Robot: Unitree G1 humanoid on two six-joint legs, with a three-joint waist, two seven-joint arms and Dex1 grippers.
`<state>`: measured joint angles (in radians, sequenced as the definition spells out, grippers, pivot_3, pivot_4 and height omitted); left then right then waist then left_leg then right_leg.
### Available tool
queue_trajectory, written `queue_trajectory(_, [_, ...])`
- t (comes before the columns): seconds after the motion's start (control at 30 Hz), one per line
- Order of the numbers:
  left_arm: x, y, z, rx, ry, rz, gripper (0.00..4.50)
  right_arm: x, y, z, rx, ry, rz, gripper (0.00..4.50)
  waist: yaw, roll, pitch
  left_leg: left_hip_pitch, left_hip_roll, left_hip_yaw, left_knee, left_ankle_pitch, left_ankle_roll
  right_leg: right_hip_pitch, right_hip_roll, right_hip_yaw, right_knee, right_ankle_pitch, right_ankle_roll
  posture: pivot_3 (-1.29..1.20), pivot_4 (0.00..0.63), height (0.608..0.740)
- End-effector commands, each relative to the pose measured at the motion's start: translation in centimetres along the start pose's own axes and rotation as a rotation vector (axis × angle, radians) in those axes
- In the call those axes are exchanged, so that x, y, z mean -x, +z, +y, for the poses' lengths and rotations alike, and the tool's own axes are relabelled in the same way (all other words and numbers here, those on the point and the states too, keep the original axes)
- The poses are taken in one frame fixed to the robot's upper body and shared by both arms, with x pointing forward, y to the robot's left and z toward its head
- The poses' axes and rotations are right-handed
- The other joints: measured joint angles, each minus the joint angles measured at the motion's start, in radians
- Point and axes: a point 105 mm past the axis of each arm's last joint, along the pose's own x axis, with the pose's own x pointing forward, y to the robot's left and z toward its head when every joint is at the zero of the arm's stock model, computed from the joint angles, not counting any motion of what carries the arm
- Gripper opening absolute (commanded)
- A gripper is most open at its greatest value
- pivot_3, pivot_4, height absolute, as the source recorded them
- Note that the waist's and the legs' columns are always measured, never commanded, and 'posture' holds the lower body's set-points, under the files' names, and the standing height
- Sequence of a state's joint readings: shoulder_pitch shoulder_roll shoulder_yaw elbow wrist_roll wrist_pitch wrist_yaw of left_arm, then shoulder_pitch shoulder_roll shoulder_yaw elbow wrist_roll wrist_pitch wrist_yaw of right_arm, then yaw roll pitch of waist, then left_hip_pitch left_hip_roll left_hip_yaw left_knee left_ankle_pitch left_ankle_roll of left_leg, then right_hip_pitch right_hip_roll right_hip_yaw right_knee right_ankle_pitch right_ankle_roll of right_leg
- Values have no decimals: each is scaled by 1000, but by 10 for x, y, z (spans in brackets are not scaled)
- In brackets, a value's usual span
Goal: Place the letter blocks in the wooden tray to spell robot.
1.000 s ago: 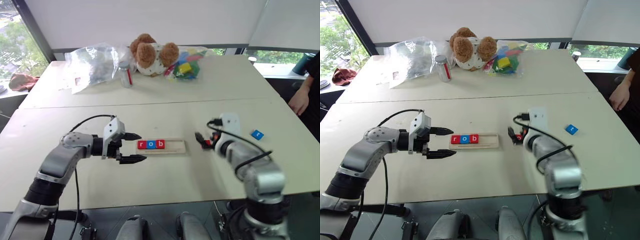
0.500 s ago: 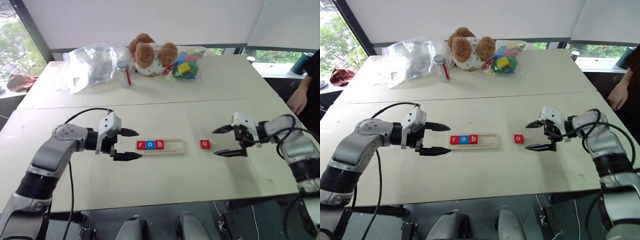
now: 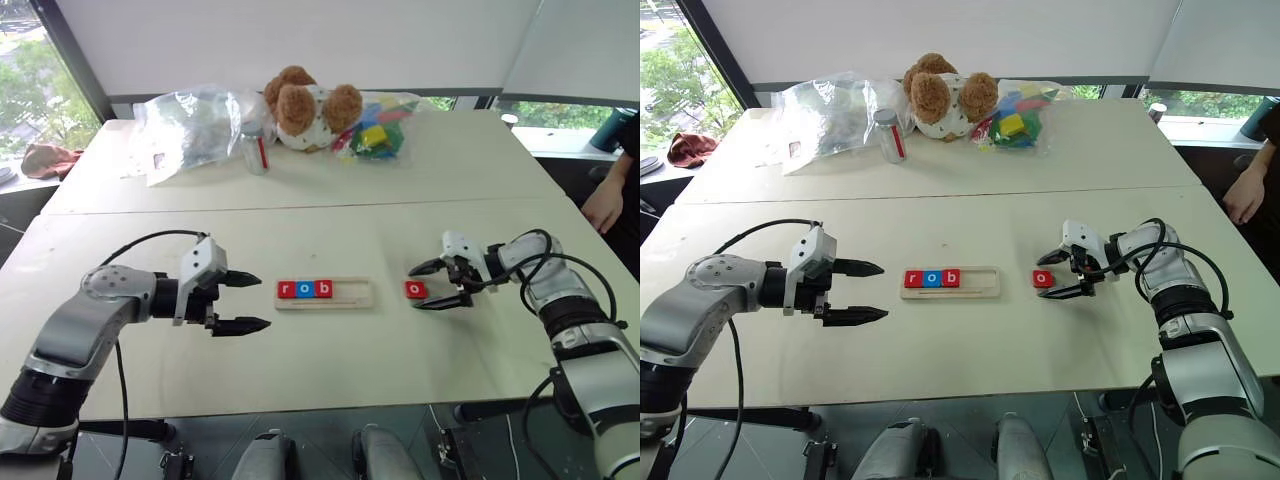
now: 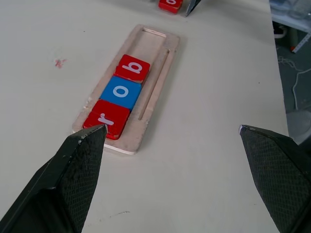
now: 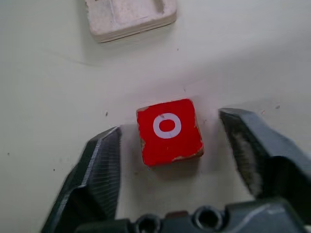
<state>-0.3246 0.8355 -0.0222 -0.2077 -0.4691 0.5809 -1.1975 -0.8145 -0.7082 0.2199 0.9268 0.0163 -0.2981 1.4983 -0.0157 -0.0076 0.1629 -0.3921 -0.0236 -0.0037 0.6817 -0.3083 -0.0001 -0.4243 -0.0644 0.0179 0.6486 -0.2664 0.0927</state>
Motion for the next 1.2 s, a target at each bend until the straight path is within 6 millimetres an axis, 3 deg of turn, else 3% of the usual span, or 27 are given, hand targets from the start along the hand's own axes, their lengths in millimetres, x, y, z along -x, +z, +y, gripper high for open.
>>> queue_trajectory(0.03, [4,9,1,-39,10,-9,4500,5,5,-6,3,-21,-16,1573,-1,0,0,0,0,0,0,0,0,0,0,0,0,0,0,0,150,740])
queue_trajectory(0.07, [4,8,2,-39,11,-8,4500,6,6,-6,-10,-18,-24,1125,-1,0,0,0,0,0,0,0,0,0,0,0,0,0,0,0,150,740])
queue_trajectory(0.13, [5,7,3,-39,13,-4,4500,6,16,-11,-32,-32,-62,1130,-1,0,0,0,0,0,1,0,0,0,0,0,0,0,0,0,150,740])
queue_trajectory(0.23, [6,4,6,-42,17,12,4500,0,45,-19,-45,-13,-125,1130,-3,0,0,0,0,0,0,0,0,0,0,0,1,0,0,0,150,740])
queue_trajectory(0.33, [6,4,10,-48,22,15,4500,-16,71,-24,7,-17,-109,1130,-7,1,0,0,0,0,0,0,0,-2,0,1,1,0,0,0,150,740])
queue_trajectory(0.43, [5,4,11,-56,25,17,4500,-32,85,-27,41,-34,-72,1130,-2,1,0,0,0,0,-1,0,0,-3,1,0,2,0,0,0,150,740])
queue_trajectory(0.53, [0,-2,10,-66,23,31,4500,-50,88,-26,70,-36,-40,1130,5,1,0,-1,0,0,-1,1,-1,-2,0,0,2,0,0,0,150,740])
queue_trajectory(0.7, [-4,-5,9,-72,42,20,4500,-65,99,-18,71,19,-44,1130,2,1,0,-3,-1,0,0,1,-1,-3,-1,0,0,0,0,0,150,740])
queue_trajectory(0.97, [-6,-6,6,-65,50,7,4500,-72,109,-3,71,75,-69,1130,-1,1,0,-3,-1,-1,0,0,-1,-4,-1,0,1,0,0,0,150,740])
queue_trajectory(1.2, [-9,-4,3,-60,47,-8,4500,-79,107,2,77,71,-60,1130,-1,1,0,-3,-1,-1,0,0,0,-4,-1,0,1,0,0,0,150,740])
